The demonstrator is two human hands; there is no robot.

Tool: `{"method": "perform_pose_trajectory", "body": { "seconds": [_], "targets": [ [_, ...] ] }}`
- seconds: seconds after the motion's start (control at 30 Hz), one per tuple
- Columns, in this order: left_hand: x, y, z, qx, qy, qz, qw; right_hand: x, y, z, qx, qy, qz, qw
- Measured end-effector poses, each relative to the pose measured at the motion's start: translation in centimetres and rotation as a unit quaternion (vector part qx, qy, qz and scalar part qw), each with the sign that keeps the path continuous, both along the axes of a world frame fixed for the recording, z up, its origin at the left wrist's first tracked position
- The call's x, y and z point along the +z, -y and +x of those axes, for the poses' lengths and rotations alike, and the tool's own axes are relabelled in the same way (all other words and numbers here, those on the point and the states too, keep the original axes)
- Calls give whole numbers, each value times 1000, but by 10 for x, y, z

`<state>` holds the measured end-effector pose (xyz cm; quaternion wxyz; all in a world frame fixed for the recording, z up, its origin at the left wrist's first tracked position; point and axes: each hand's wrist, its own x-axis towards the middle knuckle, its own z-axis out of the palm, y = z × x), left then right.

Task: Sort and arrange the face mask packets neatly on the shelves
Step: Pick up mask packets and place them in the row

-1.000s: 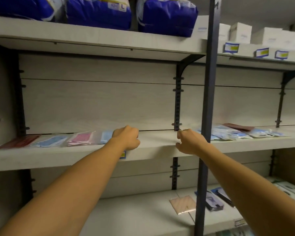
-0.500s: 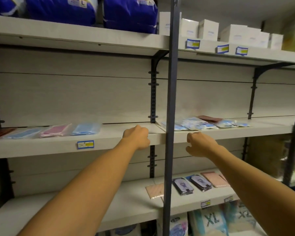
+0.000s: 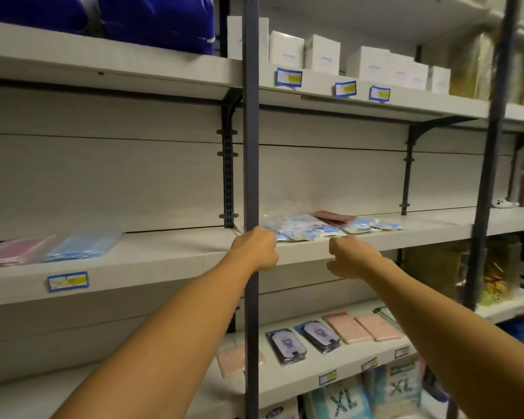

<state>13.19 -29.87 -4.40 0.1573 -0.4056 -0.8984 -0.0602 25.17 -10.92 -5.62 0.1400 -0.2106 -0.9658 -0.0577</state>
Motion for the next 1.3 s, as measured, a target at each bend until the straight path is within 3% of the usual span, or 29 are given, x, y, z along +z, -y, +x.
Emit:
{"method": "perform_pose_trajectory", "body": {
  "seconds": [0.47, 0.87, 1.3],
  "targets": [
    [22, -125, -75, 29, 27, 79, 996, 32, -113, -78, -7, -38, 23, 999],
    [26, -166, -152, 125, 31, 125, 984, 37, -174, -153, 15, -68, 9, 998],
    [25, -207, -208, 222, 46, 139, 964, 53, -251, -253, 113, -61, -26, 991]
  ]
}}
